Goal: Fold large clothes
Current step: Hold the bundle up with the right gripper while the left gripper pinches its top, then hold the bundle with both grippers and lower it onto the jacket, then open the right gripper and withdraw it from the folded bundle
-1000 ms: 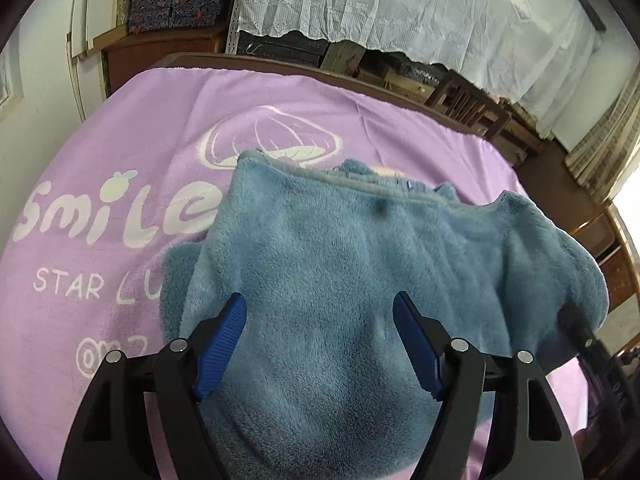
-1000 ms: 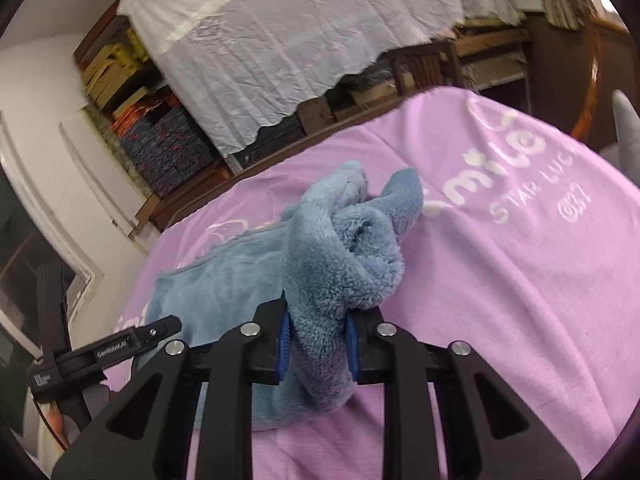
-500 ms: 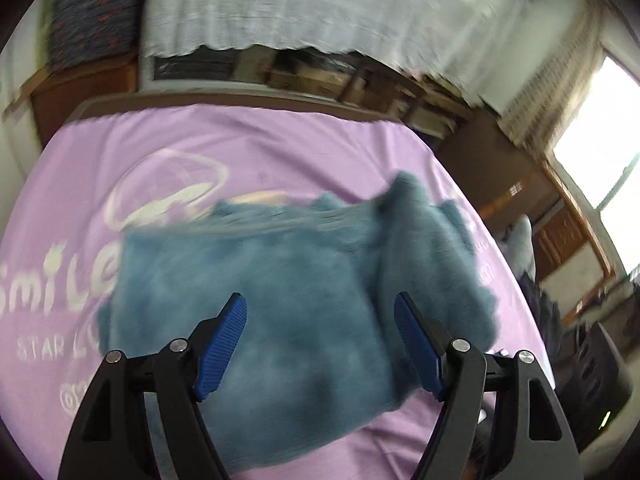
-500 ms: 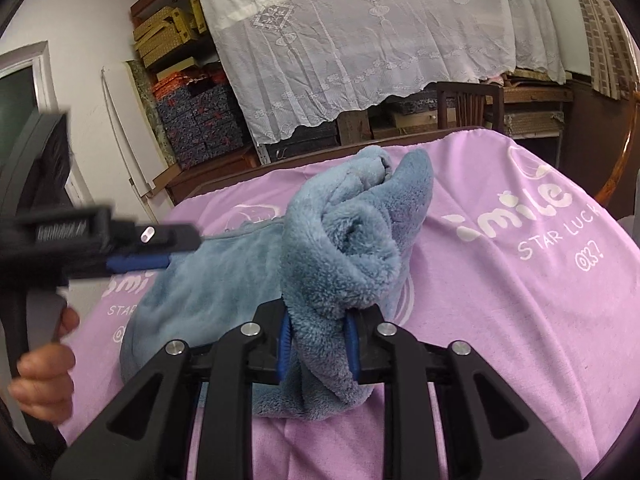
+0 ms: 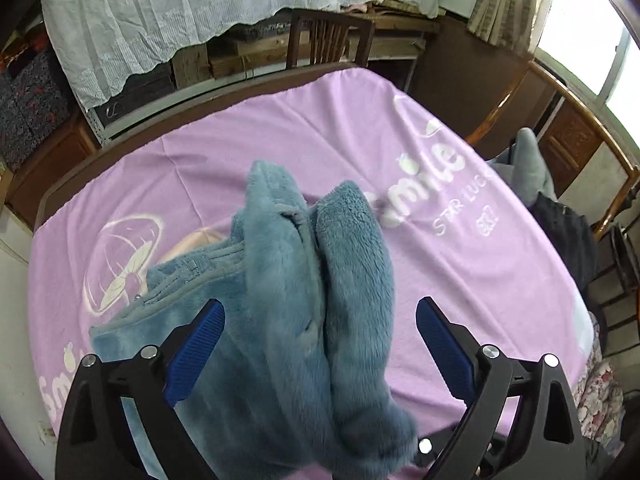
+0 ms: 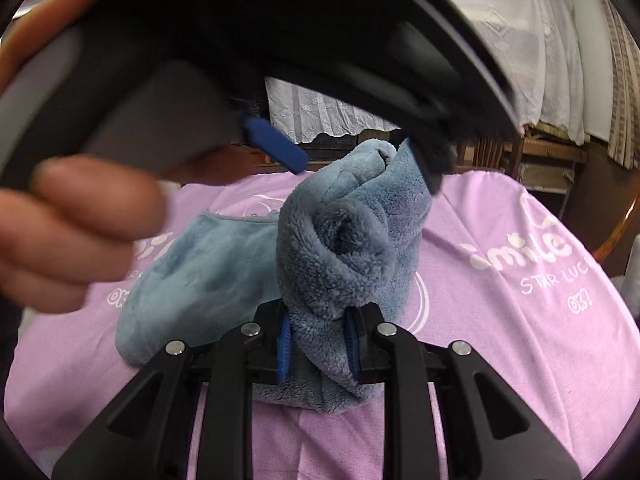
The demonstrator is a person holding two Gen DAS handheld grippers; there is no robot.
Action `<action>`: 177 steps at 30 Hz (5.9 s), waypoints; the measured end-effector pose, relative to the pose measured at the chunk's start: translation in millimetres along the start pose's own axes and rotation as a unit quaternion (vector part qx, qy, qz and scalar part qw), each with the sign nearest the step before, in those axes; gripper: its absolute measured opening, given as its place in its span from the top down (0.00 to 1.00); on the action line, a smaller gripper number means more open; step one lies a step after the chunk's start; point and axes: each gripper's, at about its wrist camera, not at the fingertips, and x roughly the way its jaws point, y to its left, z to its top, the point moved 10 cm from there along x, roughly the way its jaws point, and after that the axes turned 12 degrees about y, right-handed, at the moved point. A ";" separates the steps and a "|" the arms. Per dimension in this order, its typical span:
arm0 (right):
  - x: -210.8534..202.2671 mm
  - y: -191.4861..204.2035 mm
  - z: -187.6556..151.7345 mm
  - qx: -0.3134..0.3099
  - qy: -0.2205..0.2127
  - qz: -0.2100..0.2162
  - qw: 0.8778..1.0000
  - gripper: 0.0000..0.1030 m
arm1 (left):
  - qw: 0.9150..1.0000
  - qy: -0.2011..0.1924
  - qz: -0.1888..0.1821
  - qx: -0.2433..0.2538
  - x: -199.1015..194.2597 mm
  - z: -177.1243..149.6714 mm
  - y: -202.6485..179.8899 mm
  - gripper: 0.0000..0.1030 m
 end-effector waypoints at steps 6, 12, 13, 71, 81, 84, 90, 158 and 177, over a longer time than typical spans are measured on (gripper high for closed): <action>0.6 -0.5 -1.3 0.001 0.007 0.004 1.000 0.80 | 0.998 0.020 -0.043 -0.034 15.8 -1.1 15.9 0.73; -3.3 -8.6 2.1 0.024 0.001 0.019 1.000 0.56 | 0.999 0.001 -0.037 -0.037 8.4 0.6 22.1 0.76; -4.3 -11.9 2.4 0.028 -0.002 0.015 0.999 0.49 | 0.999 0.000 -0.035 -0.037 8.1 0.9 22.4 0.76; -6.0 -29.6 11.0 0.082 -0.027 0.012 0.996 0.83 | 0.993 -0.116 0.037 -0.009 -45.0 -12.0 25.2 0.77; -21.7 51.6 66.7 -0.024 -0.043 0.010 0.999 0.83 | 0.982 -0.166 0.019 -0.089 -102.3 -40.6 109.5 0.78; -16.1 86.9 72.4 -0.058 -0.040 0.018 0.997 0.83 | 0.978 -0.169 0.014 -0.118 -108.8 -62.6 144.4 0.78; 12.2 157.9 60.8 -0.128 -0.015 0.027 0.991 0.83 | 0.973 -0.159 0.005 -0.167 -95.8 -107.1 202.5 0.78; 45.6 104.8 -0.6 -0.117 0.119 0.104 0.980 0.71 | 0.965 -0.122 -0.048 -0.225 -9.1 -215.0 173.7 0.57; 32.3 84.6 8.0 -0.079 0.128 0.145 0.978 0.70 | 0.961 -0.171 -0.004 -0.216 -65.1 -198.6 179.0 0.56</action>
